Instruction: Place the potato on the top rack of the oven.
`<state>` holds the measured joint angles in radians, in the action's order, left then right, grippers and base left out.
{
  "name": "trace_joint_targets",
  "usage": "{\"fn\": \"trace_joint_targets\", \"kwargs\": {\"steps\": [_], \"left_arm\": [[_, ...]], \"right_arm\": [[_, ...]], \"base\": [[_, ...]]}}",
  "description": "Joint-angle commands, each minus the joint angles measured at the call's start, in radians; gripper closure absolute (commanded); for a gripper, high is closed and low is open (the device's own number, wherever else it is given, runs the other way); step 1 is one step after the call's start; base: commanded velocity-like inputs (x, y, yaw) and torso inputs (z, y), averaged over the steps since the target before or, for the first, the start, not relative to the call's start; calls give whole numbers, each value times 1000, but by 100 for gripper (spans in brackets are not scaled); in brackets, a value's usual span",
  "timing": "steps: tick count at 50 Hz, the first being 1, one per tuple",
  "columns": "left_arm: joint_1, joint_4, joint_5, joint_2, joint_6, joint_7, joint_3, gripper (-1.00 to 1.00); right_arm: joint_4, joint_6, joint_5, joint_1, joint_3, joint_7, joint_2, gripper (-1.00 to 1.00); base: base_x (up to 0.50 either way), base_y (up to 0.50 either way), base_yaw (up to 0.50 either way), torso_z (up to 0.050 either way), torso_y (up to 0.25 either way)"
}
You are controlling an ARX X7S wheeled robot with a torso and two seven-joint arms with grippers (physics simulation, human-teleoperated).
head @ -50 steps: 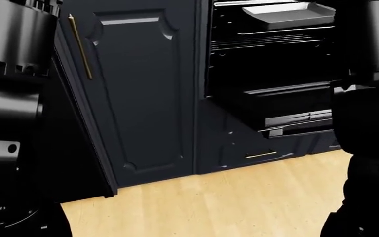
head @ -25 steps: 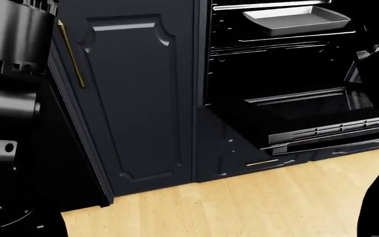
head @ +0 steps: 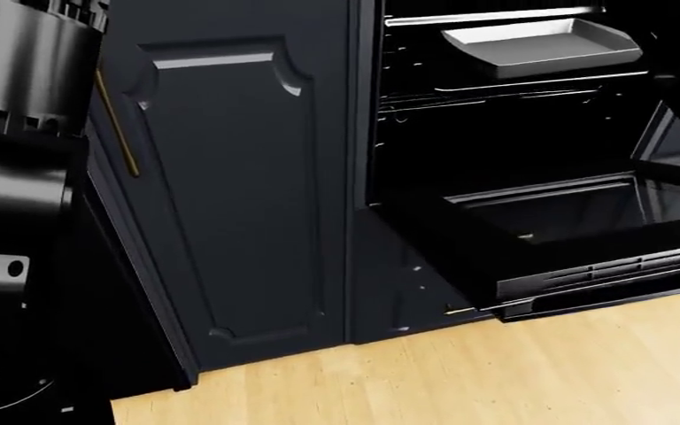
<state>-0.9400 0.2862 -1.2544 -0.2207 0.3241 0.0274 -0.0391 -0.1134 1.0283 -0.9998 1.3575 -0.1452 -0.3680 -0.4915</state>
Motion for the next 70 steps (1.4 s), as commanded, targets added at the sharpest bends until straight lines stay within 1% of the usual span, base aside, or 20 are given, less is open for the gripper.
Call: {"fn": "trace_joint_targets", "kwargs": {"steps": [1, 8, 15, 36, 52, 58, 70], "left_arm": [[1, 6, 2, -7, -5, 7, 4, -100], [-2, 7, 0, -12, -8, 10, 4, -100], [-8, 4, -3, -16, -10, 8, 5, -100], [-5, 7, -3, -22, -21, 13, 12, -100], [0, 9, -2, -27, -32, 13, 14, -100], [-2, 16, -3, -34, -32, 20, 14, -100], [-10, 25, -3, -46, -31, 33, 15, -100]], "right_arm": [[122, -16, 61, 44, -45, 62, -8, 100], [142, -29, 76, 53, -53, 69, -9, 100], [149, -35, 81, 54, -60, 70, -5, 100], [153, -58, 91, 23, -74, 77, -1, 100], [165, -68, 90, 11, -90, 96, 8, 100], [208, -92, 107, 0, -109, 118, 27, 100], [343, -58, 125, 4, -156, 135, 52, 100]], "base": [[-106, -489, 0, 0, 0], [-106, -489, 0, 0, 1], [-318, -409, 0, 0, 1], [-455, -130, 0, 0, 1], [-277, -450, 0, 0, 1], [-33, -151, 0, 0, 2], [0, 0, 0, 1, 0]]}}
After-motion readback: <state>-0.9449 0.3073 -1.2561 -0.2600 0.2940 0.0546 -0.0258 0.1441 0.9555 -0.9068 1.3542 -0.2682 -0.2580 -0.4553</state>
